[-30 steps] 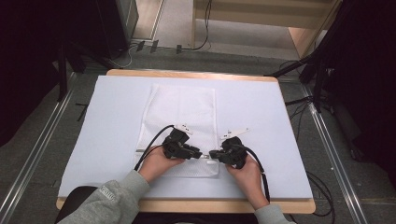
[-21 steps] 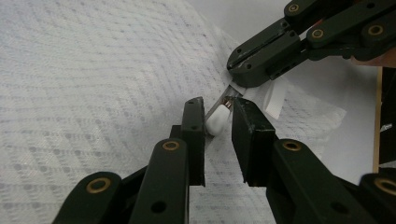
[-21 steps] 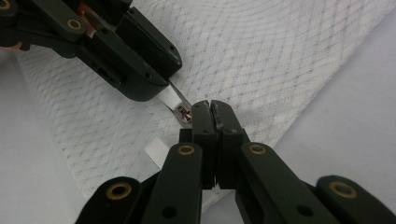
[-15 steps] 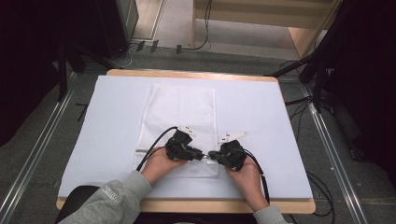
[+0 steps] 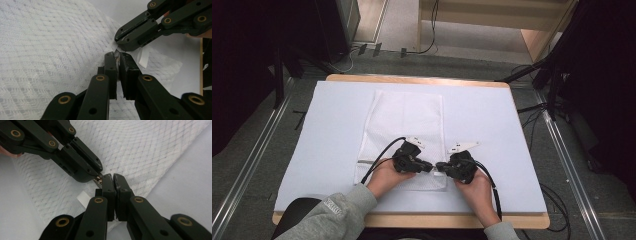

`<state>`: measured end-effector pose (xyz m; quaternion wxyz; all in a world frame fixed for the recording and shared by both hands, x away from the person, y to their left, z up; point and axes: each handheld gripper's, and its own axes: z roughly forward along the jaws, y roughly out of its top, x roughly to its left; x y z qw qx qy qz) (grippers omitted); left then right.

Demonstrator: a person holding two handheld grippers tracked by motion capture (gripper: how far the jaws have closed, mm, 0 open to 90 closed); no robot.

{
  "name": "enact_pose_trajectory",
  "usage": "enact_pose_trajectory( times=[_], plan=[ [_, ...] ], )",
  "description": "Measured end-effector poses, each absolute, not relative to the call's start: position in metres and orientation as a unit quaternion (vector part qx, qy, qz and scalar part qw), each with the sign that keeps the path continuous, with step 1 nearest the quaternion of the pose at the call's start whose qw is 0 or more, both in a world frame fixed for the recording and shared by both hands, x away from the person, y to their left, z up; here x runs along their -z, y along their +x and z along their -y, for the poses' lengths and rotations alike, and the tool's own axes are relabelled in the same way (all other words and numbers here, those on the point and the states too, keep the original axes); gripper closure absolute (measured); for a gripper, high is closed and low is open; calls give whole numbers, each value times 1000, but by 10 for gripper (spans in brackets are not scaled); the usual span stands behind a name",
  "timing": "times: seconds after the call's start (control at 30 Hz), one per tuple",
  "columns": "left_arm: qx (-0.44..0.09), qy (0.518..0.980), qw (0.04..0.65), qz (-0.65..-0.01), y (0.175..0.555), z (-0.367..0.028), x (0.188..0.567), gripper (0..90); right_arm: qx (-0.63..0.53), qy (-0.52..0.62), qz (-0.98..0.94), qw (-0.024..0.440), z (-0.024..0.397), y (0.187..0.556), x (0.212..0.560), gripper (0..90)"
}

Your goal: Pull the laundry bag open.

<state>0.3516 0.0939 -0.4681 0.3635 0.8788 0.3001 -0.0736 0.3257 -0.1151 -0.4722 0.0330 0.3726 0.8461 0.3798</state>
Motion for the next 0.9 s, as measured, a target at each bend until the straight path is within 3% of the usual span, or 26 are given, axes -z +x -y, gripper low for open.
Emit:
enact_pose_trajectory(
  times=[0.23, 0.9],
  plan=[
    [111, 867, 362, -323, 358, -95, 469, 881, -386, 357, -849, 46, 115, 324, 474, 897],
    [125, 872, 347, -322, 363, -111, 460, 883, -399, 339, -850, 55, 118, 322, 477, 900]
  ],
)
